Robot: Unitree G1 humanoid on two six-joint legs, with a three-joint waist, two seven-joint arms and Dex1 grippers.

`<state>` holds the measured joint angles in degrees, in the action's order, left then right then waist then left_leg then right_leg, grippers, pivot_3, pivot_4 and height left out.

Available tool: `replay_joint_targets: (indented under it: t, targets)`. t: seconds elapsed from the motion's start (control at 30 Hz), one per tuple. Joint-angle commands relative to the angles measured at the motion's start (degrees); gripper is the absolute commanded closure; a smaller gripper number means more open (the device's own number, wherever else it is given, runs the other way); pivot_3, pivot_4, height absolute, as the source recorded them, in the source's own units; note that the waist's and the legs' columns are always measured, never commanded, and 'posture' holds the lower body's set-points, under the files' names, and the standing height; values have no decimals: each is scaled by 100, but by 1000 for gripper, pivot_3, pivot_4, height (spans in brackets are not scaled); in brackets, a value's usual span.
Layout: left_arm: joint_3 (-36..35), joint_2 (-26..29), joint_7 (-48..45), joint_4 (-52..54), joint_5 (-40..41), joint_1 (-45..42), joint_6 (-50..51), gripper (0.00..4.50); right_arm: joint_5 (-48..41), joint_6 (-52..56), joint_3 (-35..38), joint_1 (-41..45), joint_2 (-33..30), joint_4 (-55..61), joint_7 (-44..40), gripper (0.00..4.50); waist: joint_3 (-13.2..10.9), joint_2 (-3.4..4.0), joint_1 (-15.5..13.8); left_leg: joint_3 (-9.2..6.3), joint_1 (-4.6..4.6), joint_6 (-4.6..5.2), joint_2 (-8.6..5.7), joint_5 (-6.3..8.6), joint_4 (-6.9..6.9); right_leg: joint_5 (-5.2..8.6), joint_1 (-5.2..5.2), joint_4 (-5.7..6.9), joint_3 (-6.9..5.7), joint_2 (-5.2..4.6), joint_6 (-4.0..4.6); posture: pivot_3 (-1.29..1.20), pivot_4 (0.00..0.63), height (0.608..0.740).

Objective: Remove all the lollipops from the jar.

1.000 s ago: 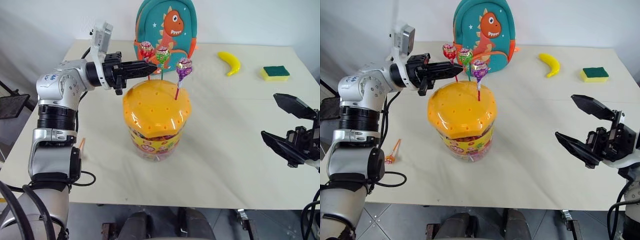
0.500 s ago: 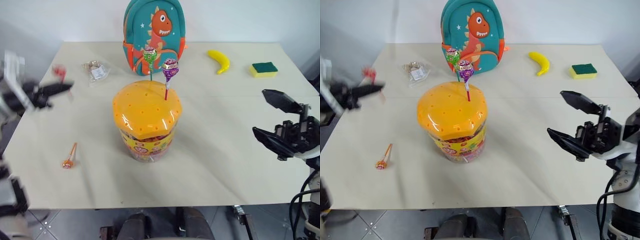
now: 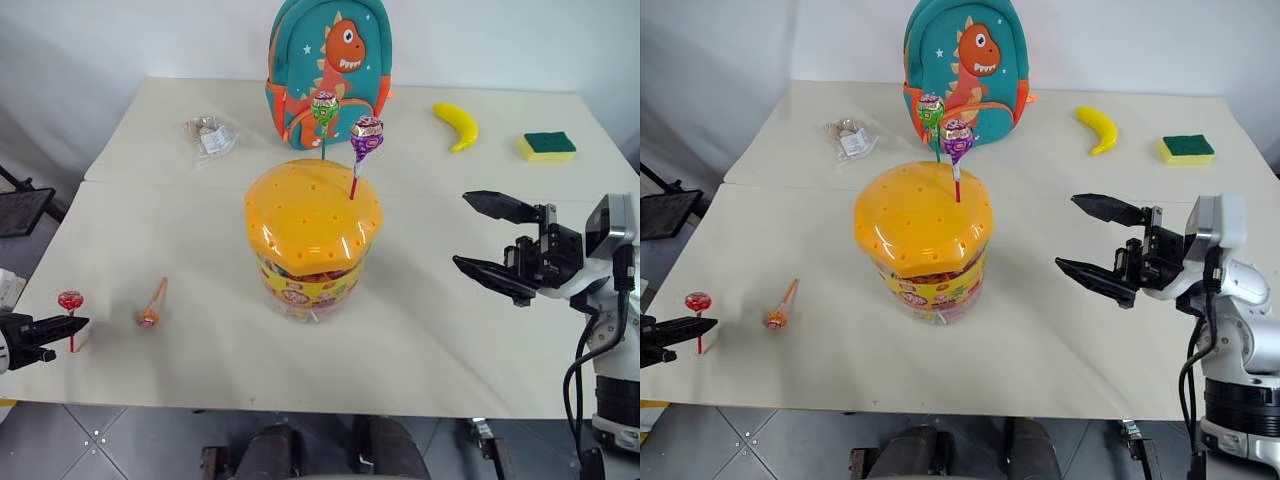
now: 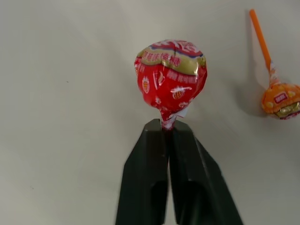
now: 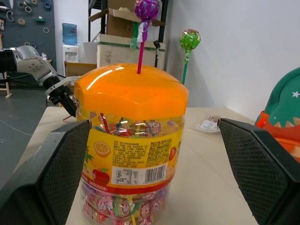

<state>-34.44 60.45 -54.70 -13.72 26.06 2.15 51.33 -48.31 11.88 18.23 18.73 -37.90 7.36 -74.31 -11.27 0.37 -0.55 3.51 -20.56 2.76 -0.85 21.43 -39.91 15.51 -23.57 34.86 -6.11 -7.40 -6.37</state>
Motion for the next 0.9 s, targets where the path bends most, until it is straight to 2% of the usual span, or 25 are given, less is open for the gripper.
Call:
replay_joint_targets:
  t: [0.03,0.23,0.33,0.47,0.57,0.67,0.77,0.9]
  targets:
    - [-223,-98,104,132,184,-45,110,2867,7,106,76,-151,-146,186,-2,0,0,0,20,0,0,0,0,0,0,0,0,1,-3,0,0,0,150,740]
    - [-296,-93,22,207,387,-144,122,977,-79,400,99,-84,-235,342,184,0,0,0,68,3,0,3,-4,-3,-4,0,2,2,-2,-3,0,0,150,740]
    - [-727,-37,-582,131,531,14,-591,51,-290,810,38,102,-339,659,372,0,-1,1,99,3,0,1,-2,-2,-2,0,-4,5,-2,-2,0,0,150,740]
    - [-1558,-166,-1671,123,986,71,-1720,51,-543,1198,-149,420,-262,1025,657,0,-1,1,147,4,0,-6,2,1,6,4,-10,3,-9,-1,8,0,150,740]
    - [-1758,-290,-2116,549,1324,-29,-2174,51,-624,1426,-386,887,-129,987,880,0,-1,2,198,6,-2,-5,1,1,4,5,-8,-1,-11,-4,8,0,150,740]
    - [-1734,-609,-1696,1492,2207,-734,-1956,51,-709,1786,-683,1481,-19,827,1047,0,-4,6,153,2,-2,-3,-1,1,-6,4,-1,-4,-17,-11,7,0,150,740]
    - [-1393,-780,-1359,2367,2985,-1116,-1455,51,-608,2143,-1035,2001,150,723,1379,0,-1,1,143,-3,-5,-2,-1,0,-9,3,-2,8,-17,-10,6,0,150,740]
    - [-979,-927,-1061,2821,3429,-1432,-1295,51,-400,2173,-1396,2299,542,653,1583,0,-1,1,197,-3,-4,-1,-5,0,-6,3,-5,12,-19,-7,6,0,150,740]
